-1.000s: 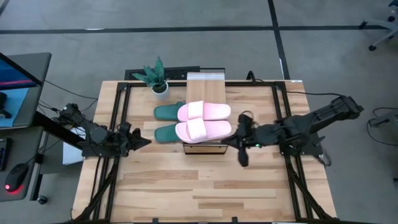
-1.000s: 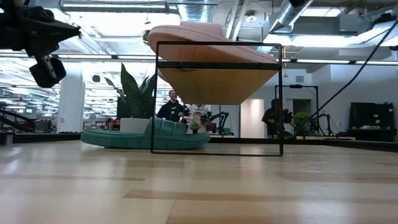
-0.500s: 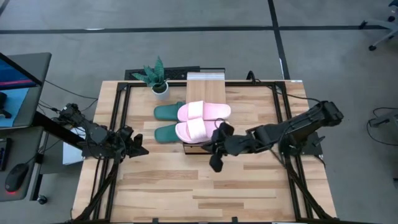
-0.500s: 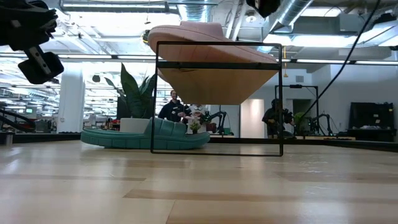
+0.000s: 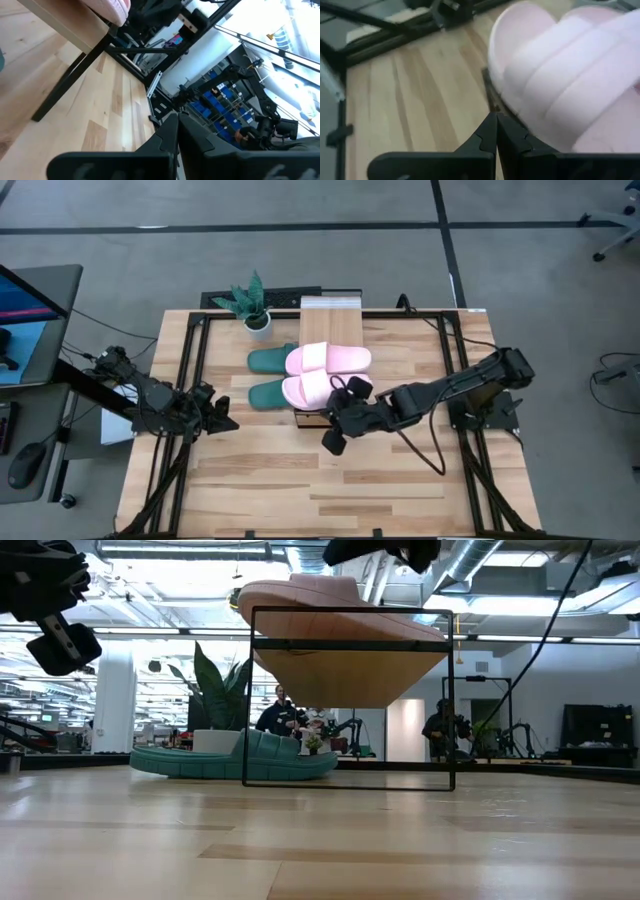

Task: Pick and place slides into the shelf
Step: Put the pink slipper on the shelf

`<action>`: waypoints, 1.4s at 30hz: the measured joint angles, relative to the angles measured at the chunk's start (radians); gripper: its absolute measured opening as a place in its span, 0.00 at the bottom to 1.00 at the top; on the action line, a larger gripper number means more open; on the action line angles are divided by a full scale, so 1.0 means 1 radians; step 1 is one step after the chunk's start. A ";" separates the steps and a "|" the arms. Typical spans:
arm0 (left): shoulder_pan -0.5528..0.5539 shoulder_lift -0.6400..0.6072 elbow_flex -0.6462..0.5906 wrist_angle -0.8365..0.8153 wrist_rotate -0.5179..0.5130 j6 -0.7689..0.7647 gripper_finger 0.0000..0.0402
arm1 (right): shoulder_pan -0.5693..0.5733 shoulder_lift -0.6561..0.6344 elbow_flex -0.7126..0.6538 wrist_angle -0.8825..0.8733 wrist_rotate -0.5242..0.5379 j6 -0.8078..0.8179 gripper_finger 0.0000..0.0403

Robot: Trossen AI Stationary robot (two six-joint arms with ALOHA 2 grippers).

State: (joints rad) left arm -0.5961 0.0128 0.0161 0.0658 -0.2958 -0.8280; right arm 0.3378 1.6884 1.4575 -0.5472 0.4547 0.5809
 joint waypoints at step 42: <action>0.000 0.000 0.001 -0.007 -0.002 -0.004 0.00 | -0.060 0.021 0.022 -0.051 -0.025 -0.005 0.00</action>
State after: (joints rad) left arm -0.5961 0.0128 0.0174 0.0588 -0.2977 -0.8322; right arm 0.2782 1.7092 1.4799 -0.5980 0.4296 0.5757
